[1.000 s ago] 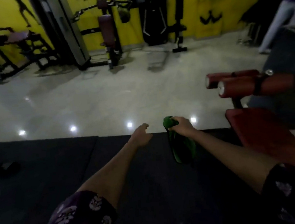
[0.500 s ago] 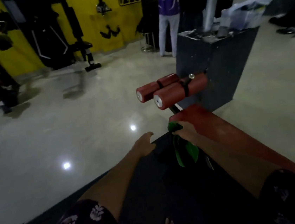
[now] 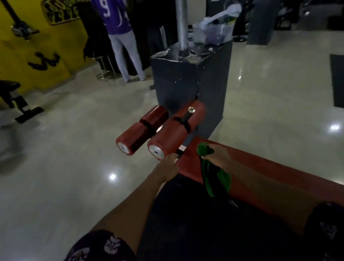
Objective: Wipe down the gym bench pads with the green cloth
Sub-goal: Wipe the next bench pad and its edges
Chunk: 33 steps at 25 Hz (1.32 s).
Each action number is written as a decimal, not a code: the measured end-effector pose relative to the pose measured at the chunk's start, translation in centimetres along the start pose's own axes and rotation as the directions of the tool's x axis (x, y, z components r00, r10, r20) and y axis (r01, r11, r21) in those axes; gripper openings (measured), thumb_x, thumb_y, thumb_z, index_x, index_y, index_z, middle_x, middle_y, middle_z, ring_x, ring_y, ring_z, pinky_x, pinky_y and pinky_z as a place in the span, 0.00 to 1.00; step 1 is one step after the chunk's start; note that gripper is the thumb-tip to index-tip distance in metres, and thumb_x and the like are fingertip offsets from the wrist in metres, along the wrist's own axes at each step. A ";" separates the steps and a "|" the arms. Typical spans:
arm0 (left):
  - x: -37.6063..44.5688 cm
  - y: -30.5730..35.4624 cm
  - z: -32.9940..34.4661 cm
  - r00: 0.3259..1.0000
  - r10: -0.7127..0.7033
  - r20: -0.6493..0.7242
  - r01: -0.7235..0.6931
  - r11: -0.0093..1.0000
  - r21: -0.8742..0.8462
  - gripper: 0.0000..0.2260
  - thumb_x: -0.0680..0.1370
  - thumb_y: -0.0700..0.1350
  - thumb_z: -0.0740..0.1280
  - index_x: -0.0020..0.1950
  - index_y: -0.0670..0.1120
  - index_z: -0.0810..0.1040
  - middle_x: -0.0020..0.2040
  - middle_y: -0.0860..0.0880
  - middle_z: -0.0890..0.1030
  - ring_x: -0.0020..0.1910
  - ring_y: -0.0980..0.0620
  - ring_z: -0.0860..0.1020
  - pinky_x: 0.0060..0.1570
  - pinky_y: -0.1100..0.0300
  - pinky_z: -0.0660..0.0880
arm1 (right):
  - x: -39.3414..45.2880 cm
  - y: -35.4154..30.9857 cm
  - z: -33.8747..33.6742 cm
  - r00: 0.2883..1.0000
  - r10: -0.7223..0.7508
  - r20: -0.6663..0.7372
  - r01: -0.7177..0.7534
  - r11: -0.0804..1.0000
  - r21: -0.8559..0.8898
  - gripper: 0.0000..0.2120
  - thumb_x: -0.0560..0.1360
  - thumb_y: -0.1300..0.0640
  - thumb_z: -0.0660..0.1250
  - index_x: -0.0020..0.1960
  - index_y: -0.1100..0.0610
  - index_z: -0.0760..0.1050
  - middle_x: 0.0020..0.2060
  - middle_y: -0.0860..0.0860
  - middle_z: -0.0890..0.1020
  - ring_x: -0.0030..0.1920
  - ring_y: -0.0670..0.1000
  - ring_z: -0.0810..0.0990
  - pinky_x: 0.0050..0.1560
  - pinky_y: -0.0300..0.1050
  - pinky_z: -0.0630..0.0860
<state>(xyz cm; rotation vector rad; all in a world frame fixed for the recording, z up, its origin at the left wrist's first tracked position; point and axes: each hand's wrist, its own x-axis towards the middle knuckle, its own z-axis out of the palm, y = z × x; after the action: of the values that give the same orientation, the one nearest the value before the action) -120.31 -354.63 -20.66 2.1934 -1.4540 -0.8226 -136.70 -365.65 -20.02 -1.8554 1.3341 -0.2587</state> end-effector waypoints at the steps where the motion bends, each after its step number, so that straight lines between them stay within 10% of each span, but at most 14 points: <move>1: 2.0 -0.9 -0.8 0.999 0.033 0.040 -0.034 0.999 0.024 0.22 0.79 0.42 0.62 0.72 0.39 0.63 0.70 0.41 0.67 0.67 0.46 0.67 0.65 0.57 0.64 | 1.3 -0.4 0.5 0.999 0.034 -0.042 -0.033 0.999 0.023 0.29 0.73 0.55 0.71 0.71 0.59 0.67 0.66 0.57 0.73 0.65 0.57 0.71 0.62 0.45 0.68; 14: 20.6 -3.2 -4.5 0.809 0.368 0.458 -0.491 0.852 0.183 0.24 0.76 0.39 0.65 0.71 0.38 0.64 0.69 0.40 0.68 0.67 0.44 0.69 0.64 0.58 0.65 | 7.8 -1.2 5.1 0.831 0.451 -0.325 -0.384 0.889 0.249 0.25 0.75 0.54 0.69 0.70 0.59 0.68 0.64 0.57 0.75 0.62 0.57 0.74 0.57 0.46 0.73; 21: 28.3 -4.8 0.3 0.658 0.303 0.690 -0.611 0.750 0.254 0.26 0.78 0.44 0.63 0.74 0.42 0.60 0.73 0.43 0.64 0.69 0.46 0.67 0.67 0.56 0.64 | 13.0 2.5 8.6 0.706 0.640 -0.305 -0.487 0.750 0.447 0.23 0.76 0.55 0.68 0.69 0.59 0.69 0.63 0.56 0.75 0.62 0.56 0.75 0.57 0.46 0.72; 27: 32.3 -6.7 4.6 0.563 0.199 0.802 -0.621 0.742 0.252 0.24 0.77 0.46 0.64 0.72 0.42 0.64 0.69 0.42 0.67 0.66 0.44 0.69 0.65 0.56 0.67 | 14.4 3.1 16.0 0.624 0.727 -0.288 -0.454 0.637 0.624 0.22 0.76 0.59 0.67 0.69 0.60 0.69 0.63 0.56 0.76 0.62 0.56 0.74 0.57 0.43 0.70; 33: 37.7 -8.0 11.7 0.412 0.200 0.889 -0.799 0.548 0.246 0.25 0.79 0.46 0.62 0.74 0.43 0.60 0.72 0.44 0.63 0.70 0.45 0.64 0.70 0.52 0.61 | 17.5 4.8 24.4 0.367 0.853 -0.372 -0.184 0.458 0.870 0.20 0.76 0.61 0.67 0.66 0.57 0.67 0.49 0.46 0.77 0.46 0.43 0.77 0.40 0.24 0.71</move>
<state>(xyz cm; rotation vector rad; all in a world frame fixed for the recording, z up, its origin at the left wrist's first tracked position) -111.36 -386.09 -44.13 1.3893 -3.1515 -1.2129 -118.48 -369.27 -44.12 -0.3862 2.0071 -1.1603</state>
